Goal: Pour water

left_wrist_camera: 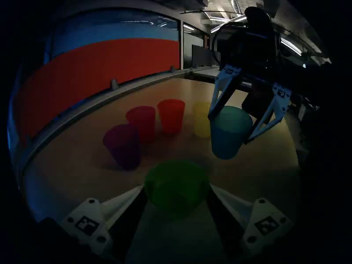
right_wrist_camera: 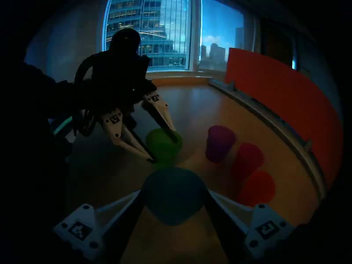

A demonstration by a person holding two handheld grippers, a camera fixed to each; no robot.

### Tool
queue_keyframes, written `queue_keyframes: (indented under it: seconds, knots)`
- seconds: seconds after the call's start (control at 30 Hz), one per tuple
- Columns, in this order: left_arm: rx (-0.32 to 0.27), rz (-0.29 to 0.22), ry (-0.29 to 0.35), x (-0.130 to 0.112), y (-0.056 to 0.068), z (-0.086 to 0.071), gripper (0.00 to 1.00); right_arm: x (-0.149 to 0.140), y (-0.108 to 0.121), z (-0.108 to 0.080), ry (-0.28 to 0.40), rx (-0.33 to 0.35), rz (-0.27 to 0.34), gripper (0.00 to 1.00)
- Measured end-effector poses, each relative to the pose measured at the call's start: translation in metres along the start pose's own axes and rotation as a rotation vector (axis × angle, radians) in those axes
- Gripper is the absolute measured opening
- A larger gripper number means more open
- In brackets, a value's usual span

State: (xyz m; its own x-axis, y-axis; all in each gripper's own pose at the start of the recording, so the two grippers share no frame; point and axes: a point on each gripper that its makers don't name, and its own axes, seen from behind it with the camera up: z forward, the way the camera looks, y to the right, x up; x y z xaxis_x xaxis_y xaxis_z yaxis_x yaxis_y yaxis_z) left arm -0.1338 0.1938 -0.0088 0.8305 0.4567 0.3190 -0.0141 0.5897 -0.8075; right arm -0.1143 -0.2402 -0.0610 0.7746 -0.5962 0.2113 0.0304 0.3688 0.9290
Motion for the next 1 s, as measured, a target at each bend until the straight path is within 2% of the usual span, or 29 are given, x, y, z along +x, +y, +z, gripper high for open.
queue_keyframes:
  seconds: [0.4, 0.83, 0.97, 1.0]
  knots:
    - [-0.002, -0.023, 0.008, -0.0055, -0.0023, -0.0003, 0.86, 0.0025, -0.0005, 0.0020, -0.005, -0.002, 0.000, 0.94]
    - [0.012, -0.017, 0.000, -0.0087, -0.0030, -0.0027, 0.88, 0.0022, -0.0034, 0.0038, -0.003, -0.003, 0.001, 0.94]
    - [0.017, -0.019, -0.001, -0.0080, -0.0046, -0.0035, 0.99, 0.0006, -0.0031, 0.0038, -0.004, -0.006, 0.001, 0.94]
    - [0.019, -0.019, -0.002, -0.0080, -0.0051, -0.0039, 0.99, 0.0001, -0.0030, 0.0040, -0.005, -0.007, 0.001, 0.94]
